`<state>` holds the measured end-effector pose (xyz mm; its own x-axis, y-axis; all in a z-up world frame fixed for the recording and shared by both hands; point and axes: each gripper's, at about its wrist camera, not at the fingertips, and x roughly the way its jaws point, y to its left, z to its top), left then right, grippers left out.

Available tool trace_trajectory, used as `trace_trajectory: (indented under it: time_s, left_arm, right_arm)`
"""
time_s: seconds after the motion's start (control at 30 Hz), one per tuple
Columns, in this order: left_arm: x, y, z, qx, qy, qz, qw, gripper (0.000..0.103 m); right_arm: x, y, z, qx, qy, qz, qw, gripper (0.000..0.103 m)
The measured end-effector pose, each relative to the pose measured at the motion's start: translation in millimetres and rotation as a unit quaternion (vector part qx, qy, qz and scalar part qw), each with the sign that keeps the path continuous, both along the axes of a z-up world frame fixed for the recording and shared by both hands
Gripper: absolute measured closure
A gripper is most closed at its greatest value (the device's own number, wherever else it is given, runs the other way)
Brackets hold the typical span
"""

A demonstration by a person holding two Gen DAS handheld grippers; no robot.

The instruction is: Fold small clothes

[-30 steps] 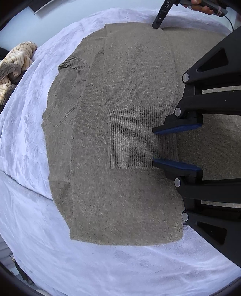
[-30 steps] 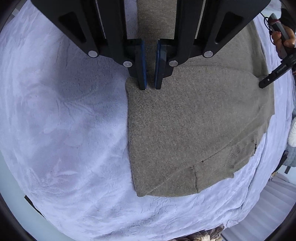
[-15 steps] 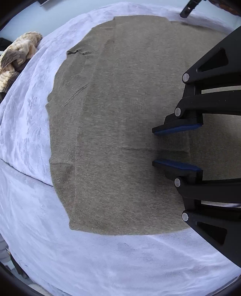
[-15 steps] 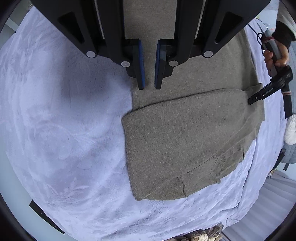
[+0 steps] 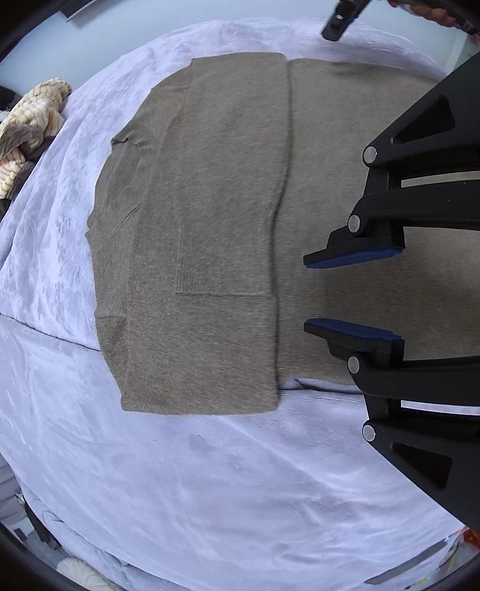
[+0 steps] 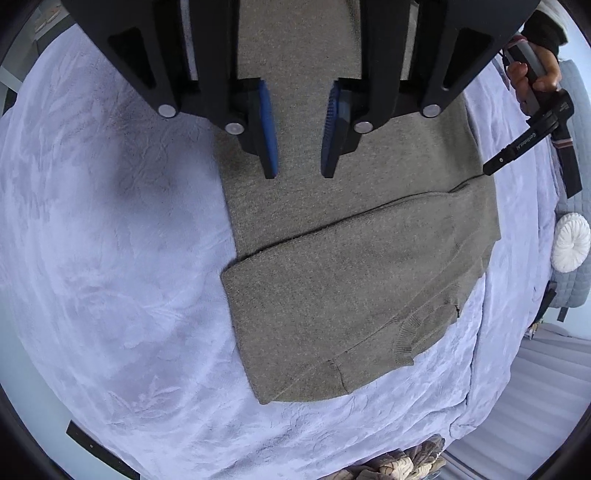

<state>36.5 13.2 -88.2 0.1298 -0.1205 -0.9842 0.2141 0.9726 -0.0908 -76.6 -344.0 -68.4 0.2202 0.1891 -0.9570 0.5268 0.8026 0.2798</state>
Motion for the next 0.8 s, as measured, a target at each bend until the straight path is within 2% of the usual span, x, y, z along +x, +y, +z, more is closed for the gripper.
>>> trace_trajectory:
  time_s: [0.03, 0.1, 0.13, 0.17, 0.2, 0.27, 0.43, 0.5, 0.53, 0.57, 0.8]
  left_arm:
    - [-3, 0, 2, 0.003, 0.000, -0.003, 1.0000, 0.073]
    - [-8, -2, 7, 0.006, 0.001, -0.008, 1.0000, 0.073]
    - [-15, -6, 8, 0.007, 0.003, -0.010, 0.9999, 0.068]
    - [-20, -10, 9, 0.010, 0.004, -0.010, 0.9999, 0.035]
    - [-24, -10, 11, 0.013, -0.001, -0.008, 0.9999, 0.016]
    - [-34, -9, 19, 0.012, -0.023, -0.006, 0.9996, 0.016]
    - [-43, -11, 20, 0.021, -0.007, -0.007, 0.9997, 0.013]
    - [-43, -14, 20, 0.025, -0.006, -0.006, 0.9996, 0.013]
    - [-43, -14, 20, 0.026, -0.006, -0.006, 0.9996, 0.009]
    - [-43, -16, 20, 0.029, -0.006, -0.006, 0.9996, 0.000]
    - [-47, -26, 24, 0.044, -0.015, -0.014, 0.9988, 0.000]
  right_arm:
    - [-1, 2, 2, 0.000, -0.002, 0.000, 1.000, 0.054]
    - [-2, 8, 6, 0.000, -0.006, 0.002, 1.000, 0.053]
    - [-3, 10, 7, 0.003, -0.007, 0.003, 1.000, 0.053]
    - [-3, 11, 8, 0.005, -0.007, 0.004, 1.000, 0.050]
    - [-4, 13, 8, 0.008, -0.007, 0.004, 1.000, 0.047]
    - [-5, 16, 9, 0.009, -0.008, 0.006, 1.000, 0.044]
    - [-8, 19, 11, 0.014, -0.009, 0.012, 1.000, 0.030]
    - [-9, 20, 11, 0.015, -0.010, 0.015, 1.000, 0.029]
    - [-9, 20, 11, 0.015, -0.011, 0.016, 1.000, 0.025]
    - [-8, 21, 11, 0.016, -0.012, 0.017, 1.000, 0.023]
    - [-10, 24, 17, 0.011, -0.038, 0.032, 0.999, 0.017]
